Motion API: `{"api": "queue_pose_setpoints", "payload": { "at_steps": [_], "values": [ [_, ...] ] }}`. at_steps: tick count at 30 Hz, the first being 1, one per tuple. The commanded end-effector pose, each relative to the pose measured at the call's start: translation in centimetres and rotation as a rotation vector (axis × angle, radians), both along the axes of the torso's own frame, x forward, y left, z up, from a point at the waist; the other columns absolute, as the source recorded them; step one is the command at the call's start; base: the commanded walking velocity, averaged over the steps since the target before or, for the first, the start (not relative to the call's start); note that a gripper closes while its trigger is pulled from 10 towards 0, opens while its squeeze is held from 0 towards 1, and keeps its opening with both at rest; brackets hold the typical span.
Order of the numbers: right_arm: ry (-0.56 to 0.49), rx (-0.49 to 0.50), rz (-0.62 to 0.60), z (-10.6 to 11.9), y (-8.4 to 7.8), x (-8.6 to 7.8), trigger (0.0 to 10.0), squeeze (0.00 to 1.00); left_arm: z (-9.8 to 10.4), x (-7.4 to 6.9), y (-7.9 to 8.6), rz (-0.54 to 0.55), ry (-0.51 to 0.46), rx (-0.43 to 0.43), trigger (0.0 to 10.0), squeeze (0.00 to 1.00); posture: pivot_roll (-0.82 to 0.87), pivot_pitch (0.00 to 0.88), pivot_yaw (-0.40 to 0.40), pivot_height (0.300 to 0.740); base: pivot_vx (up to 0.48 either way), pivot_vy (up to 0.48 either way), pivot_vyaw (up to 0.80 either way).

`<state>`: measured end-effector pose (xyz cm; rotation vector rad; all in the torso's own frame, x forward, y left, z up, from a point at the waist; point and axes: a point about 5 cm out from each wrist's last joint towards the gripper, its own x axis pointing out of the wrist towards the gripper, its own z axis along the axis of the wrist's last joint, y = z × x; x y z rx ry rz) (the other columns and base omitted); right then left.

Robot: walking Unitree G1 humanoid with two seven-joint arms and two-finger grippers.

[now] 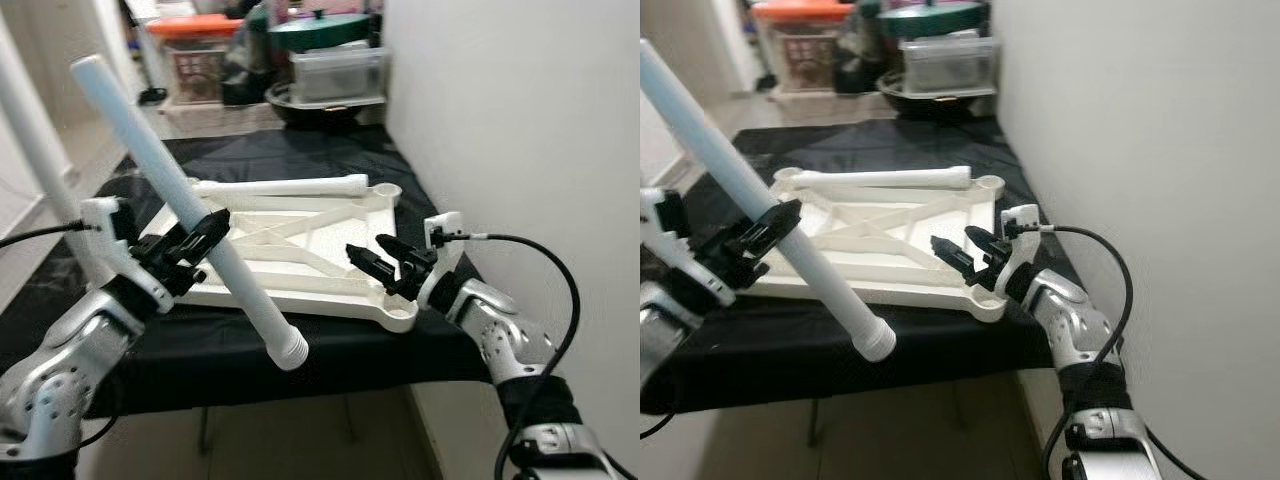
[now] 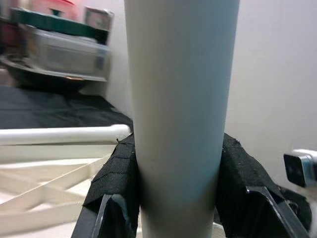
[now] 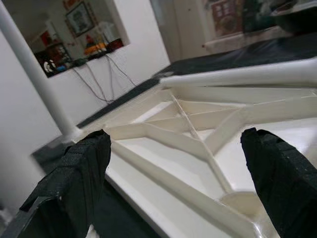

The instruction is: Building children table

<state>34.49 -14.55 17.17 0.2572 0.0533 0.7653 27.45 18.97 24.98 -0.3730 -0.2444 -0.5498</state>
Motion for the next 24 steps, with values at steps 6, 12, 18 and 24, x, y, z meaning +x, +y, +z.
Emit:
{"api": "queue_pose_setpoints", "payload": {
  "at_steps": [6,12,18,24],
  "values": [
    [-0.05,0.013,0.019,0.6,0.9,0.2,10.0,0.0,0.2,0.2,-0.1,0.005,-0.009,0.022,10.0,0.0,-0.04,0.0,0.015,0.74,0.0,0.0,-0.75],
    [-0.075,0.016,0.018,1.1,1.4,0.3,10.0,0.0,0.4,0.4,0.2,0.031,-0.024,0.026,10.0,0.0,-0.04,0.0,0.01,0.74,0.0,0.0,-0.74],
    [-0.089,0.024,0.034,1.3,2.0,0.2,10.0,0.0,1.1,0.6,-0.2,0.019,-0.046,0.008,10.0,0.0,-0.04,0.0,0.01,0.74,0.0,0.0,-0.45],
    [-0.109,0.048,0.068,2.2,2.4,0.3,10.0,0.0,3.4,0.1,-1.6,-0.048,-0.117,0.049,10.0,0.0,-0.03,0.0,0.003,0.74,0.0,0.0,0.0]
  ]
}}
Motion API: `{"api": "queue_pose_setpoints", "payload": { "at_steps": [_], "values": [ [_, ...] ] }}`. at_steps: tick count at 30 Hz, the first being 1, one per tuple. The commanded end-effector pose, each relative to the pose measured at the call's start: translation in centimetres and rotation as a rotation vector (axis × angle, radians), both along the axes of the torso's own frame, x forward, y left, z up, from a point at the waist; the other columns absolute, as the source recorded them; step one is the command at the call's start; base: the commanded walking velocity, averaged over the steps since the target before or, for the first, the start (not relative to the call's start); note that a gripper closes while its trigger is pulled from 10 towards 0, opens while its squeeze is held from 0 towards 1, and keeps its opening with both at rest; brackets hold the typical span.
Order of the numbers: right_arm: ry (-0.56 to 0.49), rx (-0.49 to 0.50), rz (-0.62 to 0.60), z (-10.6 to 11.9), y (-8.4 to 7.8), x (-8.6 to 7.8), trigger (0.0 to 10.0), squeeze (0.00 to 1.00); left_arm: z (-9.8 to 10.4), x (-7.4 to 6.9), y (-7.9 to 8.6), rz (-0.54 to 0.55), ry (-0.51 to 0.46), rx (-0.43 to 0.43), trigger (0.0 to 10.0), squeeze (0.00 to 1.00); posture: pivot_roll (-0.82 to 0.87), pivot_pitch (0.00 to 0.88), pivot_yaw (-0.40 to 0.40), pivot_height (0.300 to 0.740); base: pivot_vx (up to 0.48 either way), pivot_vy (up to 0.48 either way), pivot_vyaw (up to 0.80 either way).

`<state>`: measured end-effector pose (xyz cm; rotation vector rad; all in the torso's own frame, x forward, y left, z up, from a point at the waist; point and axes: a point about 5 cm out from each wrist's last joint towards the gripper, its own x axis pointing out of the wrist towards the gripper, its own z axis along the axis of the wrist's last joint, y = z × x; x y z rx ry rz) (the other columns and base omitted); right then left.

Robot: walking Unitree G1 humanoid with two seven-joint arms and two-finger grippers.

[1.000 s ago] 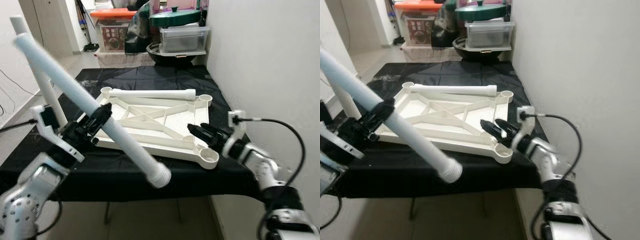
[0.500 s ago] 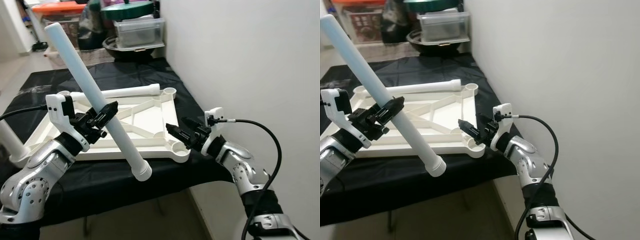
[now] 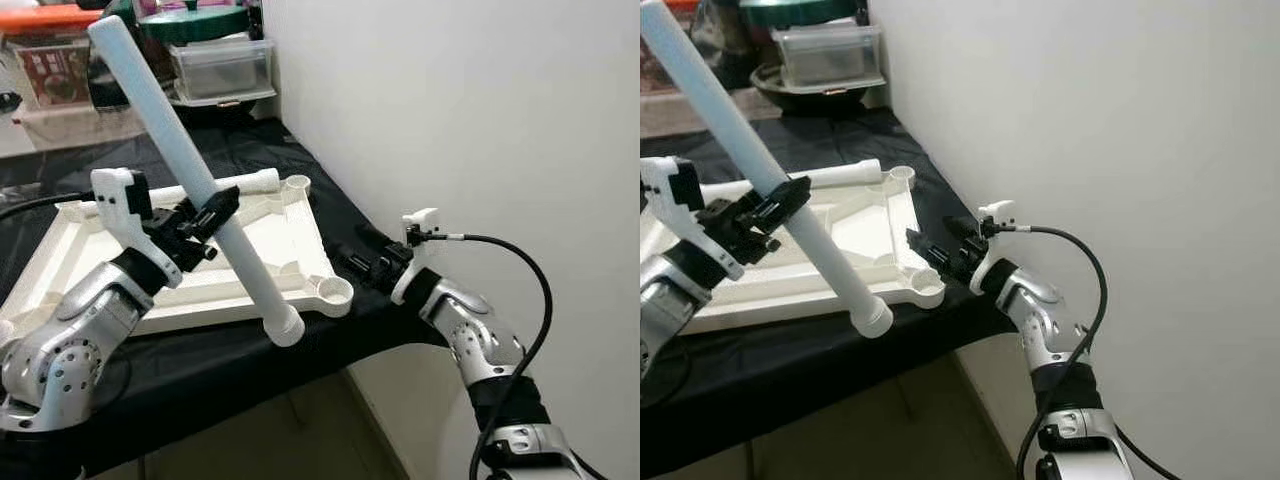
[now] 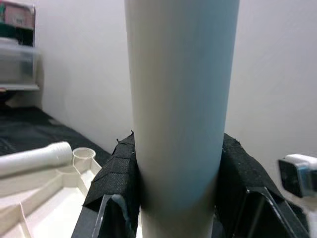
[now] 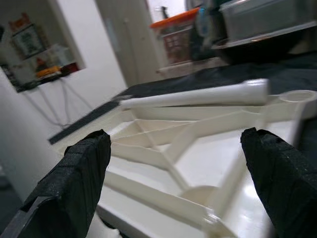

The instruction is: Building children table

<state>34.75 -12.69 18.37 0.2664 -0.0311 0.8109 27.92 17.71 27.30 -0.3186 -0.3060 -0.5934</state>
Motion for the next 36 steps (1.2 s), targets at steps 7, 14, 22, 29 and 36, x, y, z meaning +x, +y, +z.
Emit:
{"api": "queue_pose_setpoints", "payload": {
  "at_steps": [7,14,22,29,36],
  "values": [
    [-0.058,-0.014,0.182,2.9,0.4,0.3,10.0,0.0,4.5,-1.0,-0.9,-0.21,-0.134,0.072,10.0,0.0,-0.02,0.0,0.004,0.74,0.0,0.0,0.0],
    [-0.074,-0.034,0.22,4.0,-1.0,0.9,10.0,0.0,4.6,-0.1,0.2,-0.214,-0.128,0.111,10.0,0.0,-0.02,0.0,0.003,0.74,0.0,0.0,0.0],
    [-0.114,-0.089,0.085,4.6,-2.1,2.1,10.0,0.0,3.7,1.7,1.9,-0.089,-0.094,0.1,10.0,0.0,-0.02,0.0,0.007,0.74,0.0,0.0,-0.67],
    [-0.123,-0.098,0.174,4.6,-1.7,1.4,10.0,0.0,3.9,2.1,2.4,-0.091,-0.087,0.114,10.0,0.0,-0.02,0.0,0.011,0.74,0.0,0.0,-0.77],
    [-0.126,-0.1,0.165,4.7,-1.6,1.7,10.0,0.0,4.2,2.5,2.5,-0.086,-0.098,0.12,10.0,0.0,-0.02,0.0,0.011,0.74,0.0,0.0,-0.77]
  ]
}}
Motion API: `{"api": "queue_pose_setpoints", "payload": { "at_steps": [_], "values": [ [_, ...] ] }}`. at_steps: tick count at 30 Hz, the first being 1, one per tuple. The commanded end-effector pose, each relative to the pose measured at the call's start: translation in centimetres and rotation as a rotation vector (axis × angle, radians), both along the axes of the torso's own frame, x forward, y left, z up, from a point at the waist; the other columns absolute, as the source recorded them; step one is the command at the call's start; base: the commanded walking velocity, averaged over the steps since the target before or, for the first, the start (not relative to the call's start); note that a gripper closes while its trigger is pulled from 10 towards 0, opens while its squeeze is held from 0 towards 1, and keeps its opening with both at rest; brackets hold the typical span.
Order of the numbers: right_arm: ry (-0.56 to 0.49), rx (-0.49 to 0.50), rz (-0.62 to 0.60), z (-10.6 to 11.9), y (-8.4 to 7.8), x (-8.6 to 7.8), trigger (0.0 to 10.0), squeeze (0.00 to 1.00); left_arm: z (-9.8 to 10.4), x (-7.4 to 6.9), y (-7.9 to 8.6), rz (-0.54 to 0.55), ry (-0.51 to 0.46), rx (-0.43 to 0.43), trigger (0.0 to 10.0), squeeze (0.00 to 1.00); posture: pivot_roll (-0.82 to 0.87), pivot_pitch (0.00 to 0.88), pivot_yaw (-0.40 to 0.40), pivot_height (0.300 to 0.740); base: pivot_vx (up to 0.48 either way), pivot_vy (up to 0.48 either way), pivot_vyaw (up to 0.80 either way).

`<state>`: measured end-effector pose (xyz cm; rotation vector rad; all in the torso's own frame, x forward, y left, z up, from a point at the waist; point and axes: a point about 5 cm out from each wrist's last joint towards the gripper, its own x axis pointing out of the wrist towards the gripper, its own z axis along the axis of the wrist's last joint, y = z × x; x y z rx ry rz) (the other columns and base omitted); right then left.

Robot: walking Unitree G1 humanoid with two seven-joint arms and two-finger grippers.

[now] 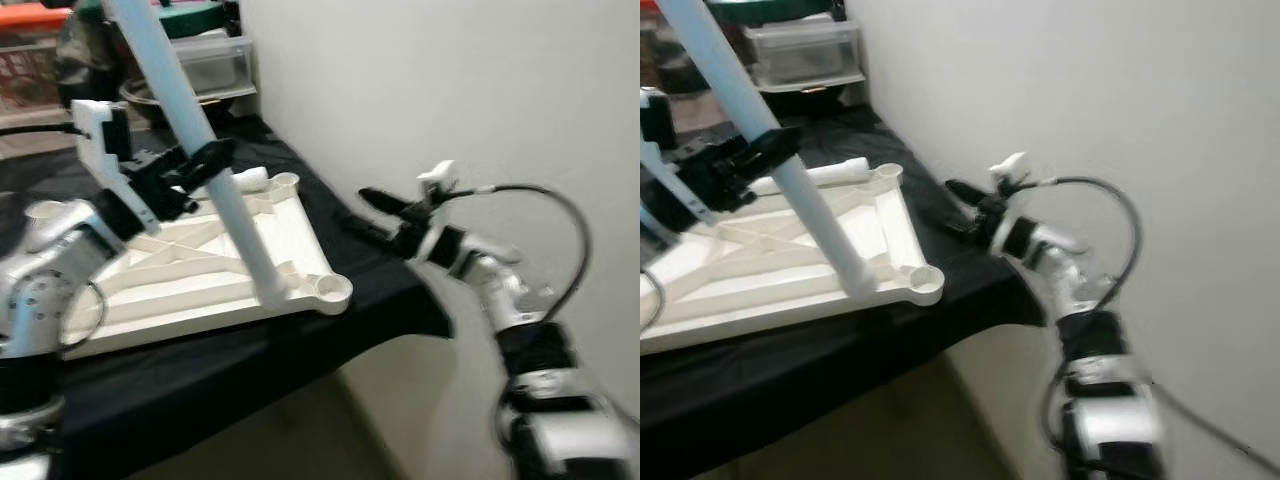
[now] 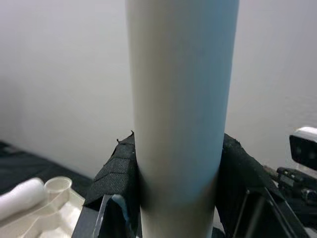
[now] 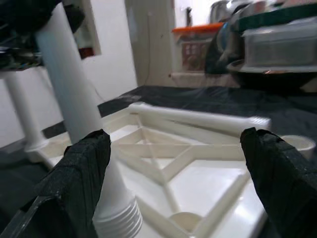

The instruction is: Building children table

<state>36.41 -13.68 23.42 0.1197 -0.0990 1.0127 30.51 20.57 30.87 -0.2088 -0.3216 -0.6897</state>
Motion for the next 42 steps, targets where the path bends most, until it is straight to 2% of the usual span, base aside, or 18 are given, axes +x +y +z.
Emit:
{"api": "queue_pose_setpoints", "payload": {
  "at_steps": [1,10,12,15,16,19,26,27,30,34,37,42],
  "values": [
    [0.001,0.008,-0.026,-0.2,-0.6,0.1,10.0,0.0,0.7,0.0,-0.4,-0.015,-0.04,0.013,10.0,0.0,-0.02,0.0,0.011,0.74,0.0,0.0,0.0],
    [-0.007,0.018,0.026,0.6,0.4,-0.1,10.0,0.0,1.2,0.4,-0.4,-0.021,-0.054,0.016,10.0,0.0,-0.02,0.0,0.019,0.74,0.0,0.0,0.0],
    [-0.013,-0.016,0.083,0.8,1.4,-0.3,10.0,0.0,1.5,0.6,-0.8,-0.07,-0.053,0.034,10.0,0.0,-0.02,0.0,0.019,0.74,0.0,0.0,0.0],
    [-0.016,-0.021,0.111,1.0,1.8,-0.4,10.0,0.0,1.6,0.7,-0.9,-0.098,-0.049,0.043,10.0,0.0,-0.02,0.0,0.022,0.74,0.0,0.0,0.0],
    [-0.011,-0.048,0.133,0.9,2.9,-0.4,10.0,0.0,1.8,0.8,-1.3,-0.184,-0.048,0.042,10.0,0.0,-0.01,0.0,0.025,0.74,0.0,0.0,0.0],
    [-0.002,-0.064,0.142,0.8,3.6,-0.3,10.0,0.0,2.0,0.9,-1.6,-0.232,-0.048,0.04,10.0,0.0,-0.01,0.0,0.027,0.74,0.0,0.0,0.0],
    [0.018,-0.063,0.157,0.7,4.6,-0.2,10.0,0.0,2.3,1.5,-2.4,-0.276,-0.054,0.027,10.0,0.0,-0.01,0.0,0.026,0.74,0.0,0.0,0.0],
    [0.032,-0.066,0.176,0.7,5.3,-0.3,10.0,0.0,2.3,1.7,-3.3,-0.309,-0.054,0.027,10.0,0.0,-0.01,0.0,0.03,0.74,0.0,0.0,0.0],
    [0.045,-0.083,0.2,0.5,6.1,-0.5,10.0,0.0,2.3,2.0,-4.1,-0.333,-0.051,0.024,10.0,0.0,-0.01,0.0,0.033,0.74,0.0,0.0,0.0],
    [0.048,-0.095,0.207,0.3,6.4,-0.6,10.0,0.0,2.2,2.3,-4.4,-0.344,-0.049,0.02,10.0,0.0,-0.02,0.0,0.035,0.74,0.0,0.0,0.0],
    [0.057,-0.133,0.232,0.2,7.7,-0.7,10.0,0.0,1.6,2.8,-5.4,-0.379,-0.032,0.024,10.0,0.0,-0.02,0.0,0.041,0.74,0.0,0.0,0.0],
    [0.06,-0.149,0.248,0.5,8.4,-0.8,10.0,0.0,1.2,3.1,-6.0,-0.393,-0.017,0.021,10.0,0.0,-0.02,0.0,0.042,0.74,0.0,0.0,0.0]
  ]
}}
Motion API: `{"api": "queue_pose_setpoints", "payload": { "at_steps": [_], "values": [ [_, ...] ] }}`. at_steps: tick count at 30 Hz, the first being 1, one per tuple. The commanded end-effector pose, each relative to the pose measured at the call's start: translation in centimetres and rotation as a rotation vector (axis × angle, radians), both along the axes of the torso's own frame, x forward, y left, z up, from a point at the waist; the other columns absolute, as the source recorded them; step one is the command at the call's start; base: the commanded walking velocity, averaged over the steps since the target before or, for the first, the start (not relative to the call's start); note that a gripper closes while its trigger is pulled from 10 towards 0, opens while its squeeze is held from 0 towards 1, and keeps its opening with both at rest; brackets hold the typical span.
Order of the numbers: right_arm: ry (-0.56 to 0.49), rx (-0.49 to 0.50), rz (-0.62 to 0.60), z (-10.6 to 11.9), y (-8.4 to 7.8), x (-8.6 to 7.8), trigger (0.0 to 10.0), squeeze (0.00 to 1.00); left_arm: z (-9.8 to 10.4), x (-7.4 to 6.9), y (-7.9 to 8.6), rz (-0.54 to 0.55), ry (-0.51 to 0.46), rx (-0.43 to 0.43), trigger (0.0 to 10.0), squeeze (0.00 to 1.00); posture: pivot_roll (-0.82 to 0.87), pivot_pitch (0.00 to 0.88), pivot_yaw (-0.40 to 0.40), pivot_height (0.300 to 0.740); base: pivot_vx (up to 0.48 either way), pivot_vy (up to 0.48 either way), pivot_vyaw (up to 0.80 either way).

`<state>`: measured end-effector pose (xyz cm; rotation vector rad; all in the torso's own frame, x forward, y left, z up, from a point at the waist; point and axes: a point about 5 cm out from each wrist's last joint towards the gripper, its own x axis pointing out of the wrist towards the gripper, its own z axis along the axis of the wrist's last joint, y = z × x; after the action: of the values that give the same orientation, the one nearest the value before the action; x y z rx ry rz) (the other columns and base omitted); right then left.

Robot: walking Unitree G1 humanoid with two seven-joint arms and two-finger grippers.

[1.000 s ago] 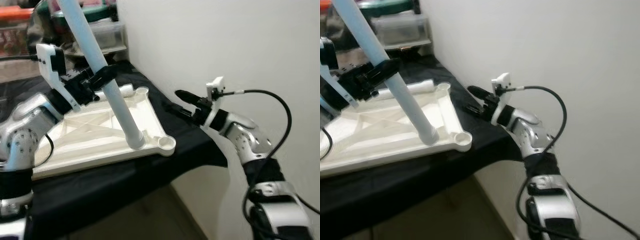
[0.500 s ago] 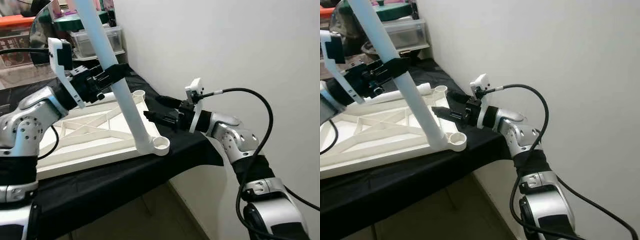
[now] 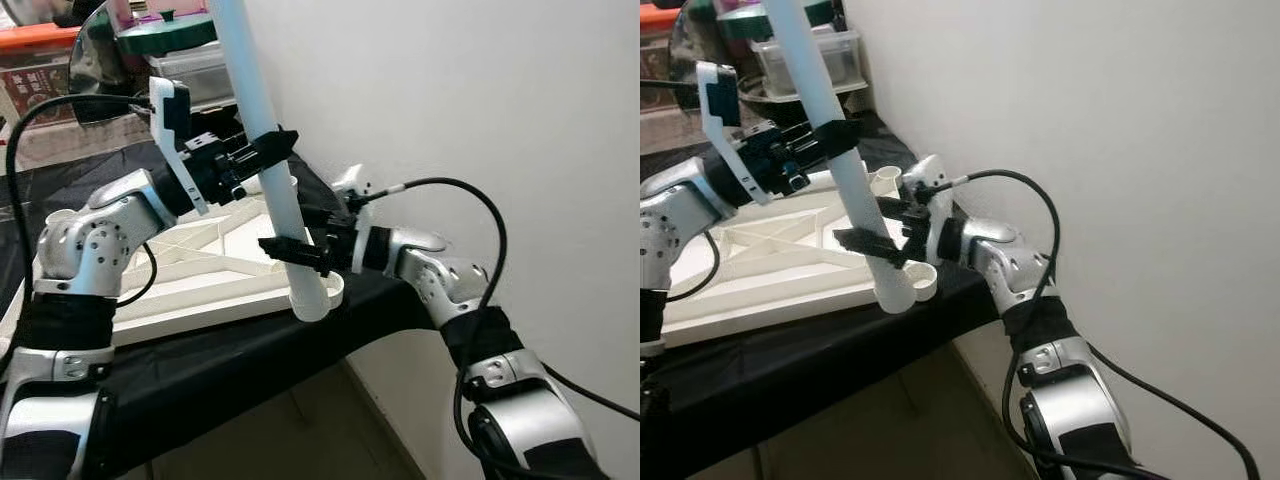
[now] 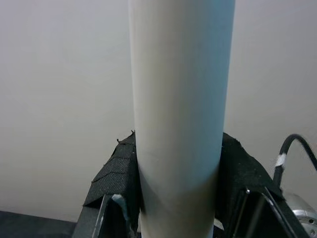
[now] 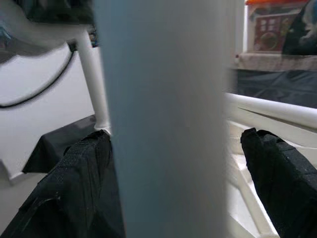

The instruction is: Building children table

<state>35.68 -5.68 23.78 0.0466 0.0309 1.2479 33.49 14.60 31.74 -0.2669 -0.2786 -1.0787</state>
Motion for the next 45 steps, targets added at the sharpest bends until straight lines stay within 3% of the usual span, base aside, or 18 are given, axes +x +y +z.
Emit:
{"api": "queue_pose_setpoints", "payload": {
  "at_steps": [1,7,21,39,40,41,42,45],
  "values": [
    [0.001,-0.025,0.012,0.1,0.5,0.0,10.0,0.0,0.3,0.1,0.0,0.0,-0.02,0.008,10.0,0.0,-0.02,0.0,0.042,0.74,0.0,0.0,0.0],
    [0.003,-0.05,0.03,0.5,1.3,0.0,10.0,0.0,-0.2,0.2,-1.0,-0.032,-0.014,0.017,10.0,0.0,-0.03,0.0,0.043,0.74,0.0,0.0,0.0],
    [0.059,-0.111,0.039,-0.1,1.9,0.1,10.0,0.0,-0.4,0.4,-0.9,-0.026,-0.022,0.013,10.0,0.0,-0.03,0.0,0.044,0.74,0.0,0.0,0.0],
    [0.077,-0.048,-0.009,1.2,2.6,0.6,10.0,0.0,-0.1,0.5,-0.9,-0.013,-0.036,0.006,10.0,0.0,-0.03,0.0,0.035,0.74,0.0,0.0,0.0],
    [0.068,-0.045,-0.001,1.3,2.7,0.6,7.0,0.0,-0.2,0.5,-0.9,-0.011,-0.037,0.006,10.0,0.0,-0.03,0.0,0.035,0.74,0.0,0.0,0.0],
    [0.068,-0.045,-0.001,1.3,2.7,0.6,7.0,0.0,-0.2,0.5,-0.9,-0.011,-0.037,0.006,10.0,0.0,-0.03,0.0,0.035,0.74,0.0,0.0,0.0],
    [0.067,-0.042,0.007,1.3,2.8,0.5,0.0,0.0,-0.2,0.6,-0.8,-0.007,-0.037,0.007,10.0,0.0,-0.03,0.0,0.035,0.74,0.0,0.0,0.0],
    [0.063,-0.04,0.02,1.4,2.8,0.4,0.0,0.0,-0.2,0.6,-0.8,-0.005,-0.037,0.007,10.0,0.0,-0.03,0.0,0.035,0.74,0.0,0.0,0.0]
  ]
}}
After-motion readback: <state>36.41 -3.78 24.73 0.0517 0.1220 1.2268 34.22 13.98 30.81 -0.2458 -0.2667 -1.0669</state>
